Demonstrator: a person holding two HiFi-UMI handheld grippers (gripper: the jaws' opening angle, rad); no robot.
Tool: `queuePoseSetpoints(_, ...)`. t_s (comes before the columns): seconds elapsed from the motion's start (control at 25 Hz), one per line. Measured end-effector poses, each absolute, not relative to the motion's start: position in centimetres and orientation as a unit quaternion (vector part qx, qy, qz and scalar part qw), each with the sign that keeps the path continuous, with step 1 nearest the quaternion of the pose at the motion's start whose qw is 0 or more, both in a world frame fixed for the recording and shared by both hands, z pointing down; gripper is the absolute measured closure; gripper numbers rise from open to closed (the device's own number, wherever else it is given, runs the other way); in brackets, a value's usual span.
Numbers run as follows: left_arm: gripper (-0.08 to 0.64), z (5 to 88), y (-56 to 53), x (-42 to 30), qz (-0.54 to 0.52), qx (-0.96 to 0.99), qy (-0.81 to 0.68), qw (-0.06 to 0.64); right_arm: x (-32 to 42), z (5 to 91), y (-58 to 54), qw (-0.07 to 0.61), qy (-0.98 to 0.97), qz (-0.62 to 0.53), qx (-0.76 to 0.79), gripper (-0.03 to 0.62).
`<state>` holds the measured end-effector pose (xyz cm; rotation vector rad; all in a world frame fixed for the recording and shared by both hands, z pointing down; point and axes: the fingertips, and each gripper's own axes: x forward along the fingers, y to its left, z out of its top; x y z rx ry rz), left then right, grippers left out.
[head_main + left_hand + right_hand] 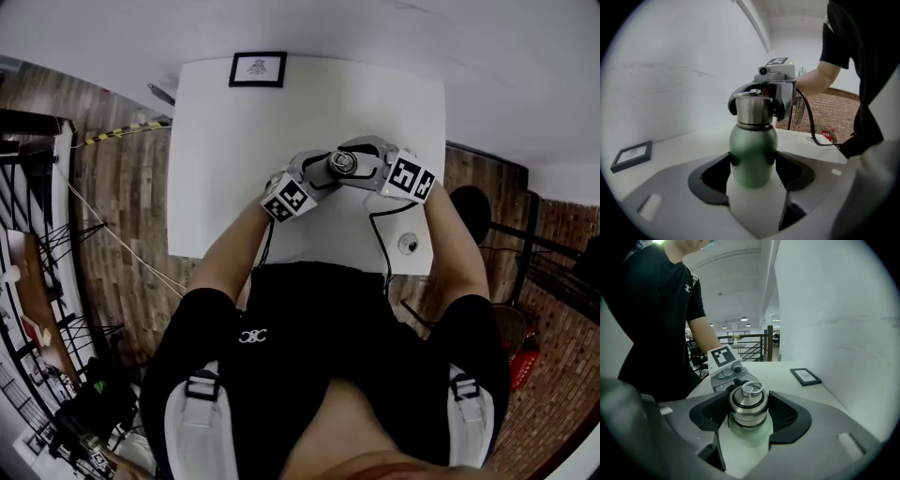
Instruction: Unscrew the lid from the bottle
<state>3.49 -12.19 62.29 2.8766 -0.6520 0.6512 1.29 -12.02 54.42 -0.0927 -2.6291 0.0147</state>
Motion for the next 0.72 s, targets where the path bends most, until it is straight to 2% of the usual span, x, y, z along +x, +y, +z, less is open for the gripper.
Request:
queuePoseSetpoints(0.48, 0.206, 60.5, -11.1, 2.9, 0.234, 0.962, -0.136, 0.040, 0.8, 52.2, -10.1, 0.273, -0.931, -0.007, -0.241, 0.325)
queuePoseSetpoints(0.72, 0.206, 60.8, -11.1, 2.9, 0.240, 0.964, -0.107, 0.030, 1.4, 53.3, -9.6, 0.306, -0.900, -0.021, -0.309, 0.325)
